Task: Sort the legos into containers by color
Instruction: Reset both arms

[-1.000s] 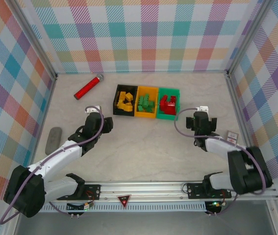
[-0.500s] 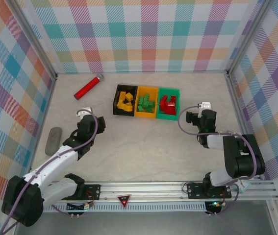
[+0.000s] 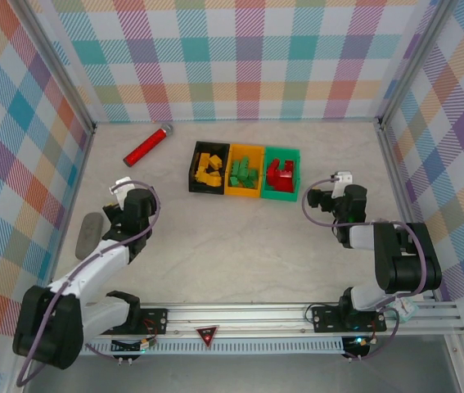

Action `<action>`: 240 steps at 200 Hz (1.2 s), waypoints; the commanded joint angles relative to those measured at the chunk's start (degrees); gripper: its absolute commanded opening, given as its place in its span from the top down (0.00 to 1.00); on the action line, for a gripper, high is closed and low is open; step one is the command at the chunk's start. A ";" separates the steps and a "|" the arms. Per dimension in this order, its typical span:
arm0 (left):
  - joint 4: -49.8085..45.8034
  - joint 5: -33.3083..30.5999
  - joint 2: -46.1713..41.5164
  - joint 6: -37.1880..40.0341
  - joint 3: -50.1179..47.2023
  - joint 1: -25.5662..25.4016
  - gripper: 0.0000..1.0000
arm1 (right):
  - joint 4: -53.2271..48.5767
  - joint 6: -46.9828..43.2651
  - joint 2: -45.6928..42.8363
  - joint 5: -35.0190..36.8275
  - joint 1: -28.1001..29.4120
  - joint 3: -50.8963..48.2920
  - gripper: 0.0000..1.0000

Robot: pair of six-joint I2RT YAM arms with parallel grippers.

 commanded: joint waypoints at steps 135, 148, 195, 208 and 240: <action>41.57 27.80 27.49 15.53 -4.93 8.07 0.00 | 2.12 0.69 0.35 -1.64 -0.05 -0.19 0.01; 40.90 27.89 27.33 15.41 -4.78 8.10 0.00 | 2.19 0.71 0.33 -1.63 -0.16 -0.19 0.01; 41.04 27.84 27.39 15.46 -4.81 8.16 0.00 | 2.16 0.67 0.36 -1.57 -0.12 -0.19 0.01; 41.04 27.85 27.39 15.48 -4.81 8.18 0.00 | 2.29 0.67 0.36 -1.55 -0.13 -0.27 0.01; 41.04 27.80 27.35 15.48 -4.83 8.15 0.00 | 2.01 0.73 0.39 -1.71 -0.12 -0.14 0.01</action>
